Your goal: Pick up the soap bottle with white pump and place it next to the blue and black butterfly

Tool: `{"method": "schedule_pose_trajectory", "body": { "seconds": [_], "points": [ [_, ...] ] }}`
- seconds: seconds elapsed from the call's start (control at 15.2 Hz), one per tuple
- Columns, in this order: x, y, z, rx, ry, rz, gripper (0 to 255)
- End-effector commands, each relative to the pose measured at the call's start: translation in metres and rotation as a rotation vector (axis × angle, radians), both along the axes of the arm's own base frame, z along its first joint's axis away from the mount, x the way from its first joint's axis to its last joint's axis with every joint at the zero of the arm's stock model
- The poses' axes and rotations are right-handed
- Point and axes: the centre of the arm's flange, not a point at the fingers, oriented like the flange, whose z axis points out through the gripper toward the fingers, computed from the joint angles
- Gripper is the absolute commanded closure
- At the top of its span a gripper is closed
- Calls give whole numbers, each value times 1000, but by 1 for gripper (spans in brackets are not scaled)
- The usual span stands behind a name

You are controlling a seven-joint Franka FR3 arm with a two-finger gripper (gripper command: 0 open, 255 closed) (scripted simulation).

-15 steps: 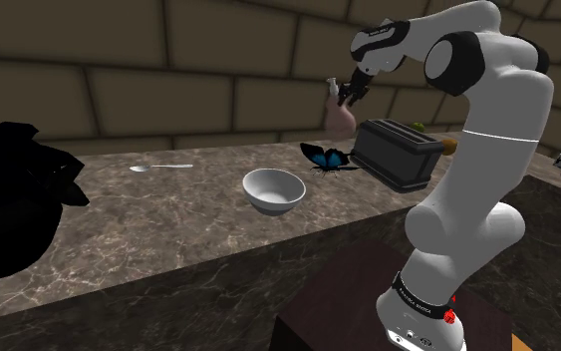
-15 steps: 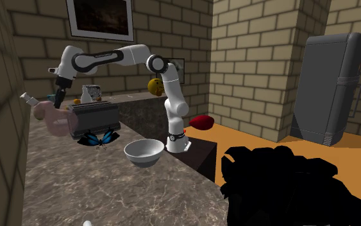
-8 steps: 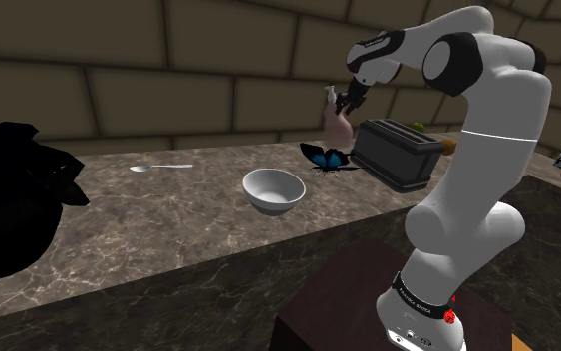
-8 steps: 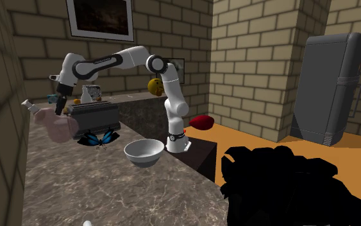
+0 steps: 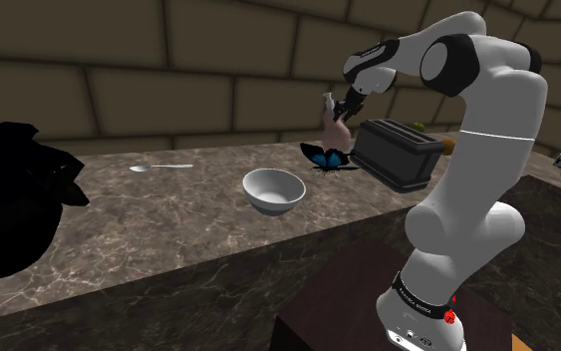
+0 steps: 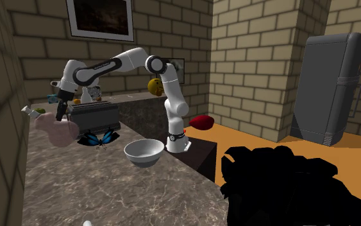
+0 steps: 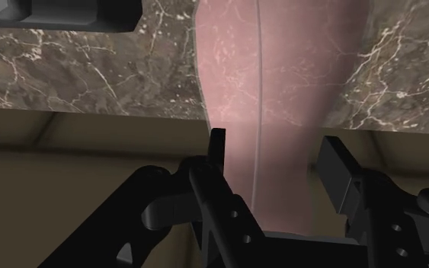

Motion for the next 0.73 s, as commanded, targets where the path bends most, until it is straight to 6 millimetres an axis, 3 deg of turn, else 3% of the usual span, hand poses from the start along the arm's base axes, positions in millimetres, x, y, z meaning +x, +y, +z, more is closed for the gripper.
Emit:
{"method": "schedule_pose_trajectory", "body": {
  "seconds": [0.0,0.33,0.4,0.66],
  "points": [
    [-1,0,-7,5,7,0,255],
    [-1,0,-7,5,7,0,255],
    [-1,0,-7,5,7,0,0],
    [-1,0,-7,5,7,0,0]
  ]
}}
